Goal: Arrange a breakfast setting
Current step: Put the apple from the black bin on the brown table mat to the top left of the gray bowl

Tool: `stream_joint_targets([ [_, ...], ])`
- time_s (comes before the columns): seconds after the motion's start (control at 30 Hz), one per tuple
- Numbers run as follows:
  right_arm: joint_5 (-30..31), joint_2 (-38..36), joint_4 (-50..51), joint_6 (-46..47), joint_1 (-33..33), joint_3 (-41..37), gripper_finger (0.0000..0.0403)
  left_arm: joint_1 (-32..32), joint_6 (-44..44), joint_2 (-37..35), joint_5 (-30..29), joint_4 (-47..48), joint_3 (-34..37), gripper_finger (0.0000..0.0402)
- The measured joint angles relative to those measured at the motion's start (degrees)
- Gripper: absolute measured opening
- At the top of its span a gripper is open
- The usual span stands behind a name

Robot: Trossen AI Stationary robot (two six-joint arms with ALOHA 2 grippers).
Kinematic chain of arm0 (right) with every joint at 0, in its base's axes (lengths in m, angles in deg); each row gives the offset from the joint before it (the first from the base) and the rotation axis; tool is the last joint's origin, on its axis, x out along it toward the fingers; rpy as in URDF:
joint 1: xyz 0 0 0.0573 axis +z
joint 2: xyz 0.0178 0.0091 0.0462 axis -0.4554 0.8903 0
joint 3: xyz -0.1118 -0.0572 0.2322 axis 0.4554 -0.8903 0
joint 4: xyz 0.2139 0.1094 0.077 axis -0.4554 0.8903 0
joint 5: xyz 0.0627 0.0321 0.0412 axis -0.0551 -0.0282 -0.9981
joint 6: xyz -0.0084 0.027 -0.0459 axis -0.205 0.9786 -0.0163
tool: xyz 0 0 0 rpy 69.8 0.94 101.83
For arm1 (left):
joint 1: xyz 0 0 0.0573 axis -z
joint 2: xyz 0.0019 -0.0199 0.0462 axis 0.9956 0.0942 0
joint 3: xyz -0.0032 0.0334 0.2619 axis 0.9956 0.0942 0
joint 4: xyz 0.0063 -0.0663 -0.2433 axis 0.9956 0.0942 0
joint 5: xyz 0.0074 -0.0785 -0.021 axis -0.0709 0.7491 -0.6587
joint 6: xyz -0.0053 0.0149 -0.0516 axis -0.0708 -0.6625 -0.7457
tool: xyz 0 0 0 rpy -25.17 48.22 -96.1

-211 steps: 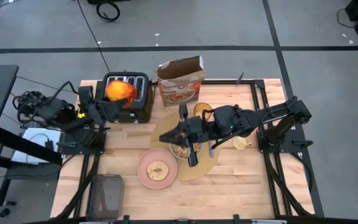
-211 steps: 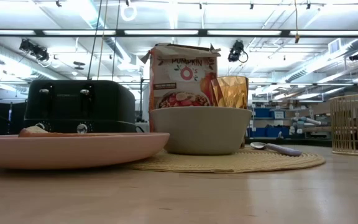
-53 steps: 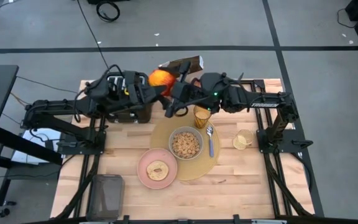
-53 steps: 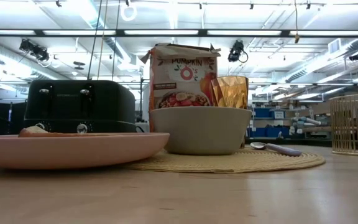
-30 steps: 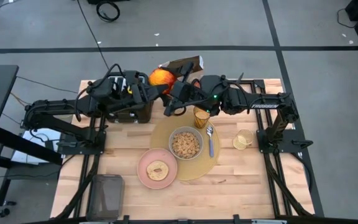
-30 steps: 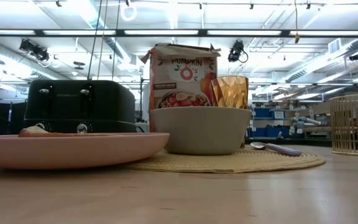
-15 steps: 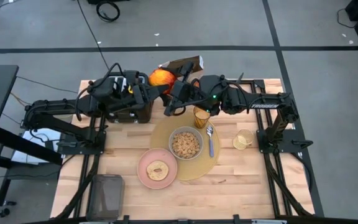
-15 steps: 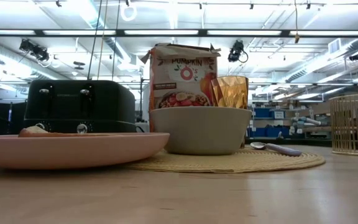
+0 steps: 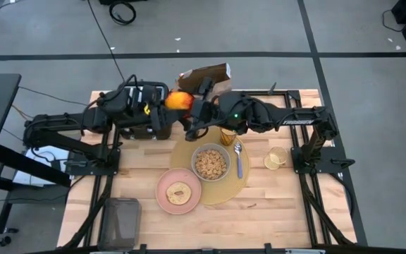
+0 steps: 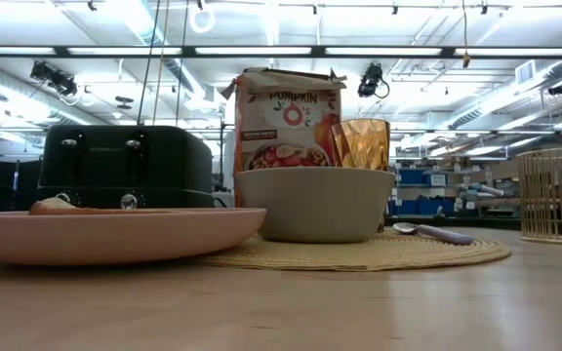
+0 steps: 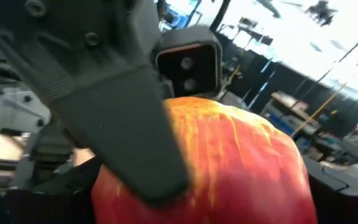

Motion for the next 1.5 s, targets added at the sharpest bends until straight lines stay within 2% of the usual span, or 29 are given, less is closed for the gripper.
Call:
stream_joint_targets([
  [0.53,-0.99,-1.33,1.04,1.97,1.14,0.87,0.0334,0.41,4.79,-4.48,-0.22,6.98,-0.24,0.0389],
  [1.0,-6.26,-2.6,9.76,13.48,0.92,0.95,0.0334,0.36,8.03,-15.52,-8.8,35.56,-0.13,0.0389],
  [1.23,-10.5,2.4,12.88,22.74,-2.57,0.59,0.0334,0.38,6.62,-18.18,-12.08,43.78,-0.13,0.0389],
  [1.4,-14.33,7.93,15.98,29.19,-4.32,0.52,0.0334,1.1,6.2,-17.59,-12.07,45.67,-0.13,0.0389],
  [1.5,-15.14,10.45,17.15,29.54,-4.5,0.48,0.0334,2.96,6.49,-16.0,-12.21,48.04,-0.17,0.0389],
])
